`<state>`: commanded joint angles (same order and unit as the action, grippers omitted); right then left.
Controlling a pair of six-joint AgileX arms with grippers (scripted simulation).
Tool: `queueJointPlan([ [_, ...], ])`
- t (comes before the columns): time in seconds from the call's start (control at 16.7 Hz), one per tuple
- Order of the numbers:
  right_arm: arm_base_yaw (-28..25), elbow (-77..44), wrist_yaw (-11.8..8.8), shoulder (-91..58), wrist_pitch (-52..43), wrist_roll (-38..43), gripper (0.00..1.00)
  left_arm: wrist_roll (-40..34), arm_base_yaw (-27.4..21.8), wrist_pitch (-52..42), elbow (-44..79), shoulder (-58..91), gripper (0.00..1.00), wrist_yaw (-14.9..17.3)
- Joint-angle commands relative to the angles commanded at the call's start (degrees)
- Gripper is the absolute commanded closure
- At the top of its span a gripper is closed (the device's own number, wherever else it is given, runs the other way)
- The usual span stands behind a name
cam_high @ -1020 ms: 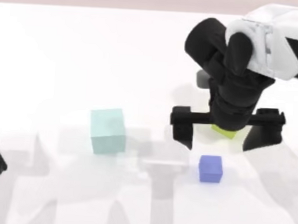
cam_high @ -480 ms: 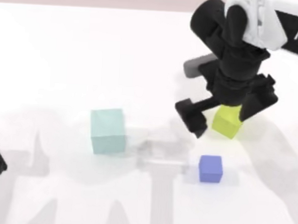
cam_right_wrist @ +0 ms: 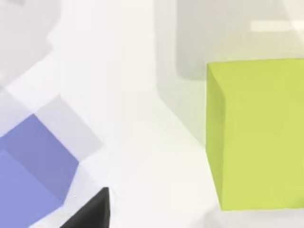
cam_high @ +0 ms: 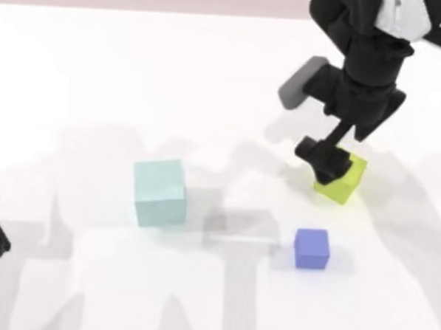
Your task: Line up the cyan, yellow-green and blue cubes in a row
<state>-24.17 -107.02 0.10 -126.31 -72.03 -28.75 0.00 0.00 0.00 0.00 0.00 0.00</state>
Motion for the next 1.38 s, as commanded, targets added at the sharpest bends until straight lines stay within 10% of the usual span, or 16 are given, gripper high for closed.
queueJointPlan([
  [1.38, 1.25, 10.55, 0.14, -5.67, 17.54, -4.84, 0.08, 0.00, 0.00, 0.00, 0.00, 0.00, 0.00, 0.00],
])
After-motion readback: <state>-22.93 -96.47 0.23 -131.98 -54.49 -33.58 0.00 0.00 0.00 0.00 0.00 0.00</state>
